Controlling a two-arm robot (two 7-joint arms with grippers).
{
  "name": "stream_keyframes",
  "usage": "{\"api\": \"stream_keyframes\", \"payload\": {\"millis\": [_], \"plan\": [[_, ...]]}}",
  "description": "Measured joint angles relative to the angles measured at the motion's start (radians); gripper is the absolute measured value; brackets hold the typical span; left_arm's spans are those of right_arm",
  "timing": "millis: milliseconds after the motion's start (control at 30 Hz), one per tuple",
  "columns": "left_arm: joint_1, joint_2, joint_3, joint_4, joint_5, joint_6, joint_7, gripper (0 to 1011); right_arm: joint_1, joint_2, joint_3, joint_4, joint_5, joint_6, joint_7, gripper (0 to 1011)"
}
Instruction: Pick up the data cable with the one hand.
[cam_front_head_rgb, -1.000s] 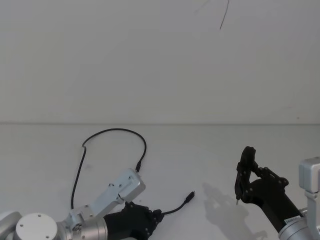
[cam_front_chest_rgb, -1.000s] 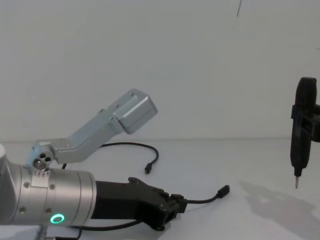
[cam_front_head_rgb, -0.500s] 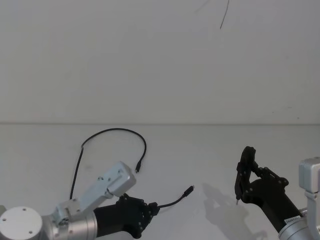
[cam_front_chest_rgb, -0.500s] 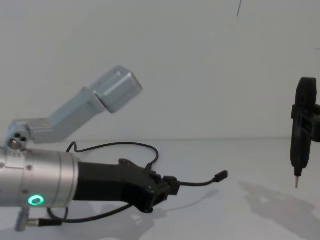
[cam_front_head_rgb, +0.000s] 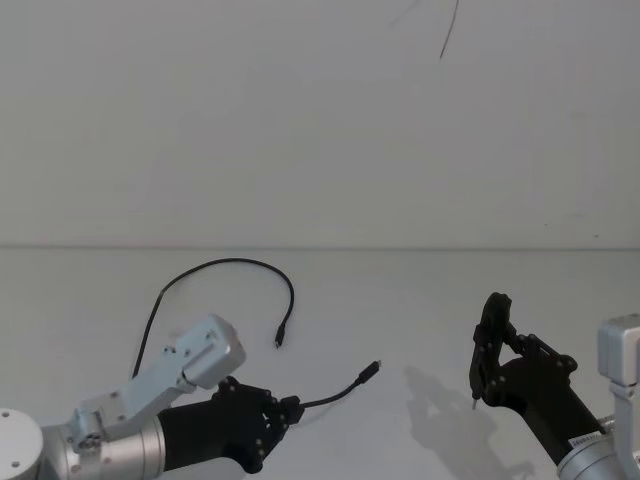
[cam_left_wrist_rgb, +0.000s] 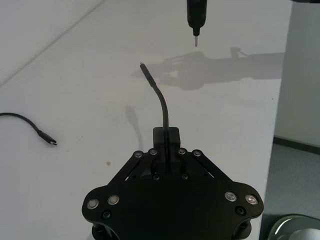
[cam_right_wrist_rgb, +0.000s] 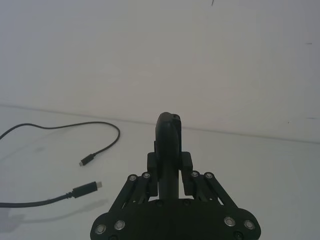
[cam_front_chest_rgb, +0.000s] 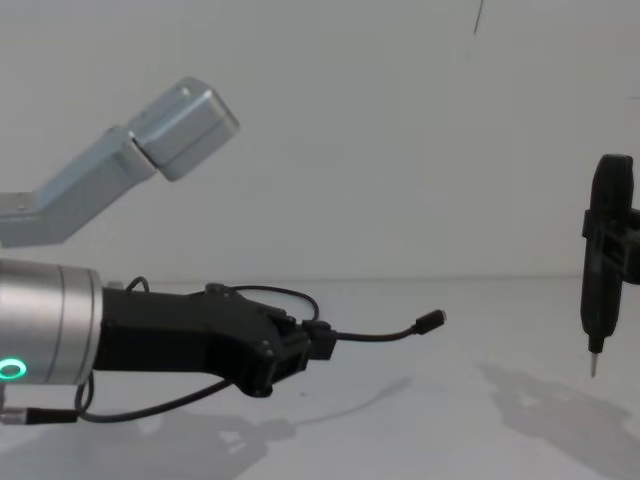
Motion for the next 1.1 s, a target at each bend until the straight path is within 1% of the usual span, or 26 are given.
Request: {"api": "stream_keyframes", "payload": {"millis": [333,767,1100], "plan": [[0.014,0.025,-0.012,-0.034,-0.012,-0.004,0.002,42,0.003,-0.005,0.000,-0.003,0.005,-0.003,0.010,269],[0.022,0.038,-0.019,-0.053,-0.019,-0.005,0.003,42,0.034,-0.042,-0.009,-0.022,0.067,-0.015,0.075,269],[0.024,0.042,-0.021,-0.058,-0.021,-0.006,0.004,42,0.045,-0.064,-0.011,-0.028,0.083,-0.018,0.094,269]]}}
